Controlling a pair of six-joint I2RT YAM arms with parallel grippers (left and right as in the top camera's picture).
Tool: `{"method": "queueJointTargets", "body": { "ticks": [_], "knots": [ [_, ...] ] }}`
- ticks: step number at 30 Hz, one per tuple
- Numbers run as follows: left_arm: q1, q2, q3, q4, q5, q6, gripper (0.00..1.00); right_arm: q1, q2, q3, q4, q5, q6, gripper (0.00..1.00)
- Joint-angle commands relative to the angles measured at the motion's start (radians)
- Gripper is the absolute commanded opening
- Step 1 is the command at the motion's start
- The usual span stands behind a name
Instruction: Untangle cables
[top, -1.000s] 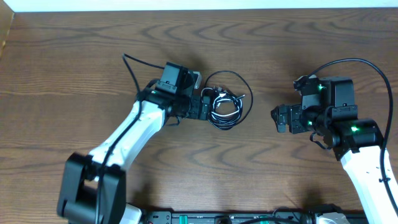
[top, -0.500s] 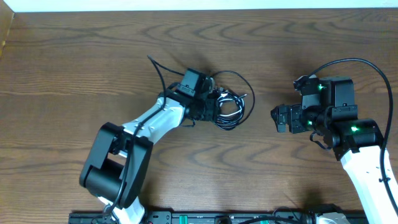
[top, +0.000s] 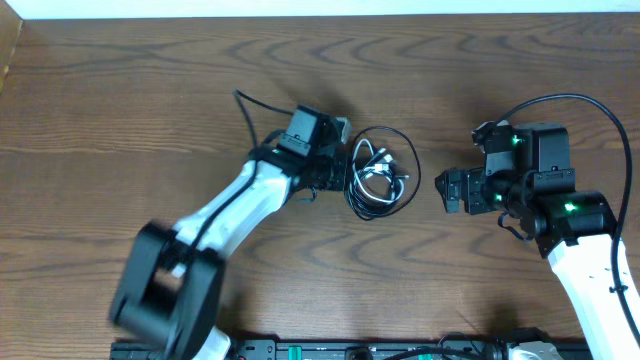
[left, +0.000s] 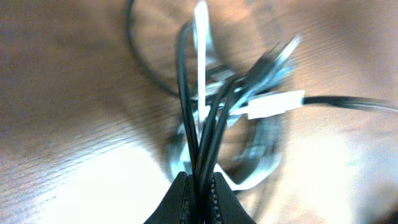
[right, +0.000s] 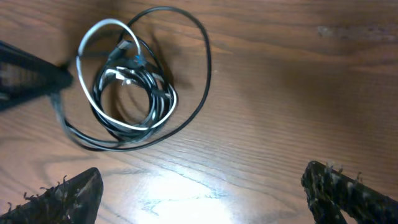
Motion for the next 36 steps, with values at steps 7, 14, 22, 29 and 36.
{"method": "queueJointTargets", "body": {
  "ticks": [7,14,22,29,36],
  "knots": [
    [0.011,-0.277,0.004,0.080,0.343,-0.094,0.08,0.006,0.113,0.008,0.065,-0.264,0.012,0.99],
    [0.012,-0.287,0.004,0.207,0.438,-0.094,0.08,0.006,0.190,0.008,0.207,-0.323,0.013,0.99],
    [0.012,-0.287,0.004,-0.143,-0.094,0.064,0.27,0.006,0.246,0.008,0.208,0.071,0.088,0.01],
    [0.012,-0.287,0.004,-0.307,-0.389,0.037,0.32,0.007,0.156,0.178,0.207,-0.201,0.065,0.01],
    [0.012,-0.254,-0.002,-0.228,-0.170,0.011,0.53,0.006,0.072,0.240,0.391,-0.493,0.092,0.03]
  ]
}}
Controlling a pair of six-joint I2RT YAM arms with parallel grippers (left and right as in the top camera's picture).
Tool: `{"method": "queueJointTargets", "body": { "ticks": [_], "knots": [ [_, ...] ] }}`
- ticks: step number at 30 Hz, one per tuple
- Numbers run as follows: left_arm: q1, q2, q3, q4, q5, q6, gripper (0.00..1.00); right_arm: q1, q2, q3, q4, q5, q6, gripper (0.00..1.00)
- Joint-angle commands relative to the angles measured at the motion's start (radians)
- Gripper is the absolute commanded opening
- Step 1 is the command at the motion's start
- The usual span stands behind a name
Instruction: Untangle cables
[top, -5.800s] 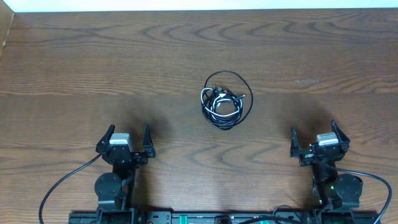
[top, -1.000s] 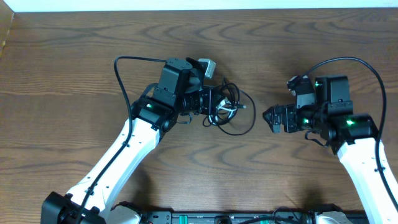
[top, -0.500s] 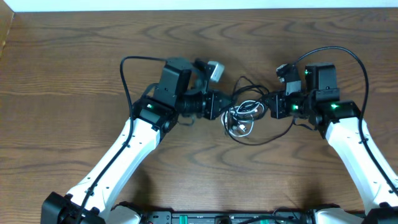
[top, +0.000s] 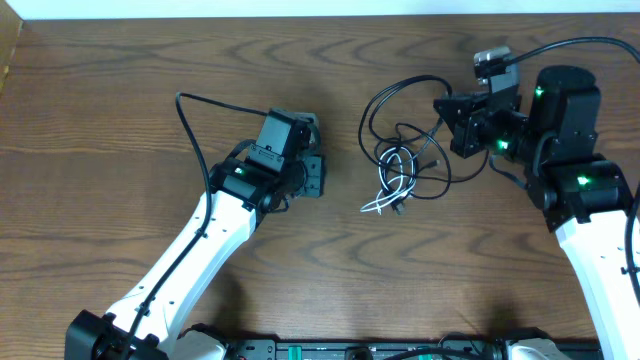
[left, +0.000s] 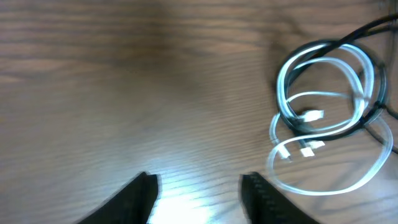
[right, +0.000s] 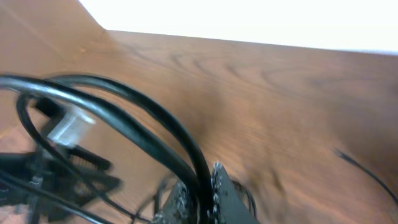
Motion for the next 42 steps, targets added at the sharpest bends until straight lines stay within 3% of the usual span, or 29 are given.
{"method": "queueJointTargets", "body": {
  "ticks": [1,3,4,5,12,15,16,25,26,28,30,33,35,40,42],
  "knots": [
    [0.003,0.032,-0.002,0.058,0.153,-0.008,0.57,-0.002,-0.014,0.015,0.098,-0.207,0.072,0.02],
    [0.003,0.053,-0.002,0.083,0.189,-0.008,0.64,-0.002,-0.014,0.015,0.148,-0.206,0.133,0.01],
    [0.003,0.081,-0.002,0.129,0.270,-0.008,0.79,-0.002,-0.014,0.015,0.200,-0.206,0.182,0.02],
    [0.003,0.096,-0.002,0.157,0.317,-0.008,0.82,-0.002,-0.014,0.015,0.220,-0.208,0.202,0.02],
    [0.003,0.192,-0.002,0.306,0.557,-0.008,0.85,-0.002,-0.014,0.015,0.369,-0.289,0.296,0.04],
    [0.002,0.206,-0.002,0.330,0.599,-0.008,0.76,-0.002,-0.014,0.015,0.367,-0.290,0.309,0.03],
    [0.002,0.210,-0.002,0.330,0.599,-0.008,0.62,-0.002,-0.014,0.015,0.369,-0.299,0.311,0.02],
    [-0.081,0.248,-0.003,0.390,0.595,-0.008,0.61,-0.002,-0.014,0.015,0.400,-0.307,0.352,0.01],
    [-0.085,0.248,-0.003,0.394,0.595,-0.008,0.58,-0.002,-0.014,0.015,0.400,-0.307,0.352,0.01],
    [-0.084,0.248,-0.003,0.397,0.594,-0.008,0.26,-0.002,-0.014,0.015,0.399,-0.308,0.353,0.01],
    [-0.084,0.248,-0.003,0.396,0.578,-0.008,0.08,-0.002,-0.014,0.015,0.399,-0.308,0.353,0.01],
    [-0.069,0.246,-0.003,0.385,0.538,-0.007,0.07,-0.008,-0.014,0.015,0.380,-0.282,0.352,0.01],
    [-0.010,0.232,-0.003,0.321,0.525,0.006,0.08,-0.035,-0.014,0.015,0.256,-0.114,0.348,0.01],
    [0.287,0.084,-0.003,0.115,0.489,0.053,0.07,-0.134,0.013,0.015,-0.163,0.570,0.280,0.01],
    [0.420,-0.010,-0.002,0.095,0.489,0.052,0.07,-0.189,0.027,0.015,-0.222,0.680,0.273,0.01]
  ]
}}
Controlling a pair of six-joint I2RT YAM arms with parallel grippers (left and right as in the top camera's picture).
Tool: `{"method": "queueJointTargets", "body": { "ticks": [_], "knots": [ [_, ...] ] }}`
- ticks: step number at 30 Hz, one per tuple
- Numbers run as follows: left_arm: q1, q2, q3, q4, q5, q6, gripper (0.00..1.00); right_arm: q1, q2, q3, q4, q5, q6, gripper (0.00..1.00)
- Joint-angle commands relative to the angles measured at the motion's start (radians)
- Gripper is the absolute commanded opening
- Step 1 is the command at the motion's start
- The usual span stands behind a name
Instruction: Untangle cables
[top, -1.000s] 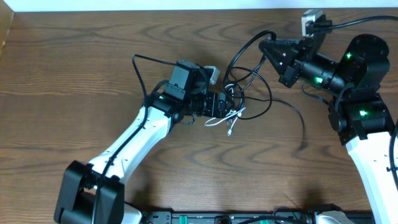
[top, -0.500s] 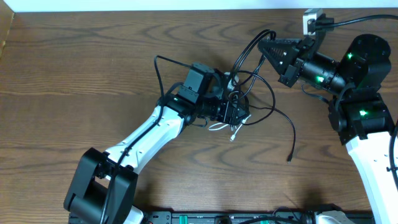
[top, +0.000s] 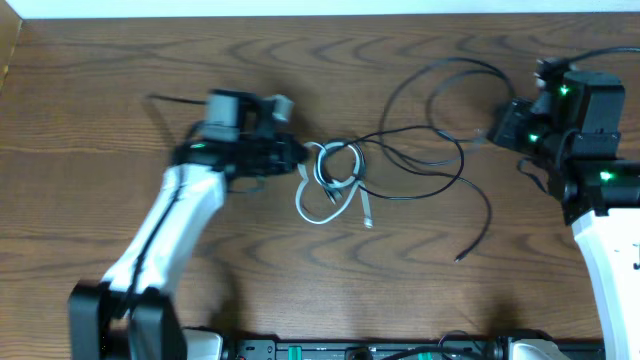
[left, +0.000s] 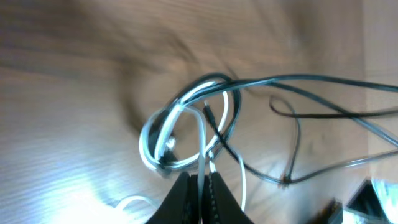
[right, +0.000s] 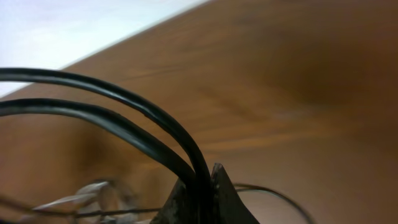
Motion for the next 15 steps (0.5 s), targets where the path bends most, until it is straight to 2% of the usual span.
{"method": "queueJointTargets", "body": {
  "ticks": [1,3,7,10,11,13,15],
  "knots": [
    [0.186,-0.170,0.000,-0.010,-0.006,0.030,0.07,-0.073,0.014,0.008,-0.035,0.296,-0.023,0.01],
    [0.272,-0.251,0.000,0.003,-0.001,-0.015,0.07,-0.114,0.024,0.008,-0.048,0.352,-0.021,0.01],
    [0.364,-0.375,0.000,0.225,0.218,-0.226,0.07,-0.140,0.088,0.008,-0.097,0.362,-0.011,0.01],
    [0.362,-0.392,0.000,0.401,0.351,-0.368,0.08,-0.140,0.165,0.008,-0.127,0.305,-0.008,0.18],
    [0.356,-0.391,0.000,0.417,0.377,-0.402,0.07,-0.140,0.203,0.008,-0.141,0.231,-0.025,0.22],
    [0.326,-0.389,0.000,0.365,0.398,-0.389,0.07,-0.140,0.244,0.008,-0.133,0.052,-0.102,0.32],
    [0.229,-0.367,-0.002,0.248,0.398,-0.274,0.07,-0.138,0.268,0.008,-0.084,-0.261,-0.221,0.49]
  ]
}}
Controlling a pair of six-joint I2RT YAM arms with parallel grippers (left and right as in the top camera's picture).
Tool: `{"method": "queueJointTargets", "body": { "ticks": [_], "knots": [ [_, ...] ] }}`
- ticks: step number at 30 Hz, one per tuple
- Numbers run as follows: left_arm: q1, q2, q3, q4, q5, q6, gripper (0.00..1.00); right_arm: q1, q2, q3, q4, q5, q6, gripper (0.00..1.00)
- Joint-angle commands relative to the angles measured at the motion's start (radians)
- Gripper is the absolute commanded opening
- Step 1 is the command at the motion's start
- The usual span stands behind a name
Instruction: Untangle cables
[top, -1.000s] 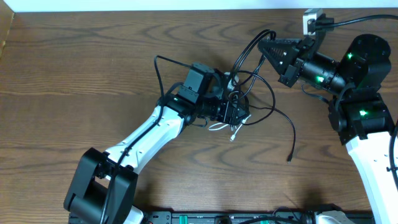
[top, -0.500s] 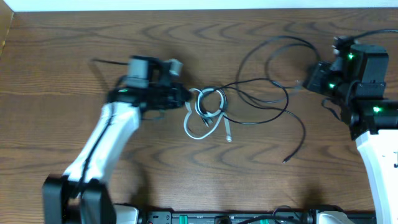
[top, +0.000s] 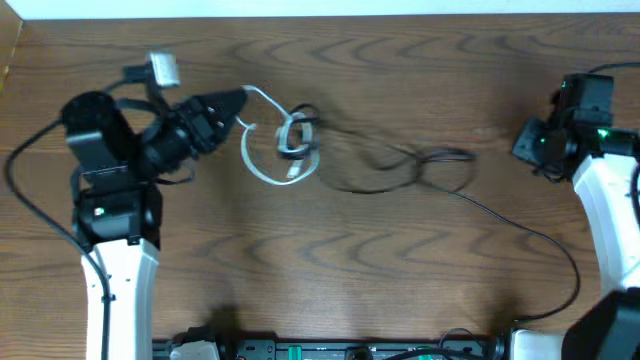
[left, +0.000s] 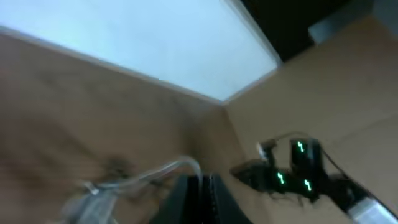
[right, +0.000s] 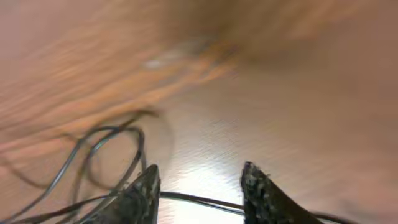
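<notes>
My left gripper (top: 238, 102) is shut on a white cable (top: 262, 100) and held up at the left. In the left wrist view the white cable (left: 155, 170) runs out of the closed left gripper (left: 201, 182). The cable leads down to a small white and grey coil (top: 294, 138). A black cable (top: 400, 170) lies stretched rightward from the coil in blurred loops, its tail curving to the front right. My right gripper (top: 524, 147) is at the far right. In its wrist view the right gripper (right: 202, 190) is open, with the black cable (right: 205, 200) on the table between its fingers.
A brown wooden table (top: 330, 260) carries everything. A white wall edge (top: 300, 8) runs along the back. The right arm (left: 298, 174) shows in the left wrist view.
My left gripper has moved up and to the left, still shut on the white cable, and the coil has shifted left. My right gripper has opened and let go of the black cable.
First my left gripper was shut on the tangled bundle while the right stood open nearby. Then the left was open and the right held black cable, lifted. Later the left held white cable and the right black, farther apart. Now the black cable lies spread out.
</notes>
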Motion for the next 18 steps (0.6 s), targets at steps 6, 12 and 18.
{"method": "queueJointTargets", "body": {
  "ticks": [6,12,18],
  "knots": [
    [-0.430,0.179,0.002,-0.080,0.032,0.139,0.07,0.138,0.000,0.007,0.068,-0.503,-0.370,0.86],
    [-0.573,0.192,0.016,0.120,0.091,0.136,0.08,0.214,0.000,0.007,0.140,-0.495,-0.346,0.88],
    [-0.536,0.220,0.007,-0.320,-0.652,0.320,0.17,0.217,0.000,0.007,0.093,-0.496,-0.344,0.90]
  ]
}}
